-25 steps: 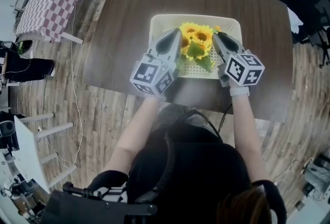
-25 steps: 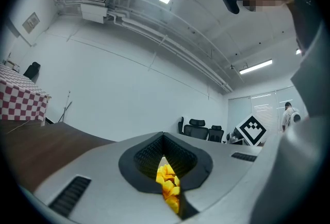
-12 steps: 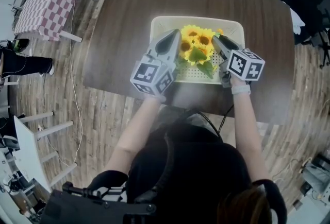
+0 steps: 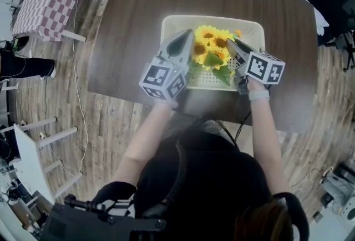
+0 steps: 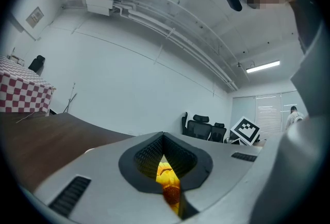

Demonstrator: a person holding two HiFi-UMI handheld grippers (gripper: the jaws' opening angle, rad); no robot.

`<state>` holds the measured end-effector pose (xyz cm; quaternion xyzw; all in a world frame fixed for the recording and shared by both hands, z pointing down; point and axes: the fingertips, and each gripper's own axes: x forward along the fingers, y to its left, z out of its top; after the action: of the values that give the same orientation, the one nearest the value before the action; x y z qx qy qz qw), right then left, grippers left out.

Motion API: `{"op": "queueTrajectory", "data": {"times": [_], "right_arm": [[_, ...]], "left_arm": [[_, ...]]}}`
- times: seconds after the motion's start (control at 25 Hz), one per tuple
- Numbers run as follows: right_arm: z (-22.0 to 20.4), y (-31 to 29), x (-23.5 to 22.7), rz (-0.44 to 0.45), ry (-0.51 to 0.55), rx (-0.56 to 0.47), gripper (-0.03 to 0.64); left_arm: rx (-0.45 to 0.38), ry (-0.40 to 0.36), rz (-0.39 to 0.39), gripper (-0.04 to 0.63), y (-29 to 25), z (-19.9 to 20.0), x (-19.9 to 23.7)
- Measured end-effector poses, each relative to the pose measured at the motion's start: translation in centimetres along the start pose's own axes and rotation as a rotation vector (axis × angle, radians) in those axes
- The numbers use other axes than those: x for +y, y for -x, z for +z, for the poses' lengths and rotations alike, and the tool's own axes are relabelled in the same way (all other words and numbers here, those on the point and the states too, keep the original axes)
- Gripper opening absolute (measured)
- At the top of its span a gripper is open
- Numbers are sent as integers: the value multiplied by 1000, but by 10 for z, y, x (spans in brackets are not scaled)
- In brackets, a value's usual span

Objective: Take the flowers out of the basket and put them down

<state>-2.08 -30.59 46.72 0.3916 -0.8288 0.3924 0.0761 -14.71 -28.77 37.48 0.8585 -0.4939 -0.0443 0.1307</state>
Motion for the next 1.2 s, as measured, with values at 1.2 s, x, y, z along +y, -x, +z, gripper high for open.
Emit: {"op": "queueTrajectory", "data": {"times": [1.2], "right_arm": [[12, 22, -13, -100, -65, -113, 8]], "left_arm": [[151, 78, -7, 55, -22, -35, 17]]}}
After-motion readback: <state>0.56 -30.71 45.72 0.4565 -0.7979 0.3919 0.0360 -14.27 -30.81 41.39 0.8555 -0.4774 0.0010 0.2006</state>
